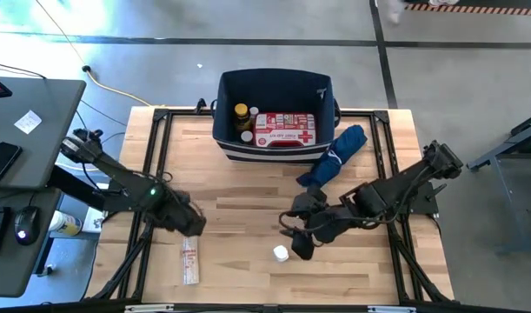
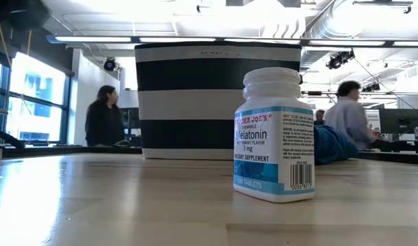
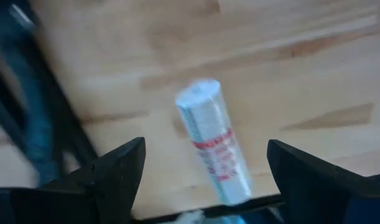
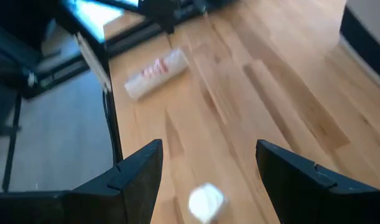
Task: Pick & place medical supplies in basket/bin
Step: Put the rolled white bandage into the blue bin
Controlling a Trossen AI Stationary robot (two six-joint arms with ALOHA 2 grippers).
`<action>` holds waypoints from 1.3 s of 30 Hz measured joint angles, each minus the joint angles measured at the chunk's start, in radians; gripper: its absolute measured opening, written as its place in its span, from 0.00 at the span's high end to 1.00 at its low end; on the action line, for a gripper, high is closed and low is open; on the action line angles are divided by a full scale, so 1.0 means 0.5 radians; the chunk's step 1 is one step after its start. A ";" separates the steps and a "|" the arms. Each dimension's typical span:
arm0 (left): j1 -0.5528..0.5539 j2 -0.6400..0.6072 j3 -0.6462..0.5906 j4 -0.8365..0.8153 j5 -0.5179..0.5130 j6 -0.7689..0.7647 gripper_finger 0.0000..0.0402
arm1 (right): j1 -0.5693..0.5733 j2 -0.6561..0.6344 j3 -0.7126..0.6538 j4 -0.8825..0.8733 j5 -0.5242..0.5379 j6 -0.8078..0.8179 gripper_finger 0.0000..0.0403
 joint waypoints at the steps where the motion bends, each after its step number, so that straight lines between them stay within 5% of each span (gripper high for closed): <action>1: -0.037 -0.001 -0.048 0.098 0.000 -0.100 0.08 | 0.005 0.000 0.000 -0.030 -0.022 -0.007 0.38; 9: -0.222 0.110 -0.292 0.480 -0.011 -0.572 0.08 | 0.017 0.000 0.000 -0.216 -0.055 0.010 0.38; 27: -0.216 0.675 -0.306 0.932 0.138 -0.615 0.09 | -0.030 0.001 0.000 -0.239 -0.105 -0.055 0.38; 39: -0.216 0.719 -0.305 1.053 0.097 -0.618 0.41 | -0.021 0.001 0.000 -0.279 -0.138 -0.043 0.38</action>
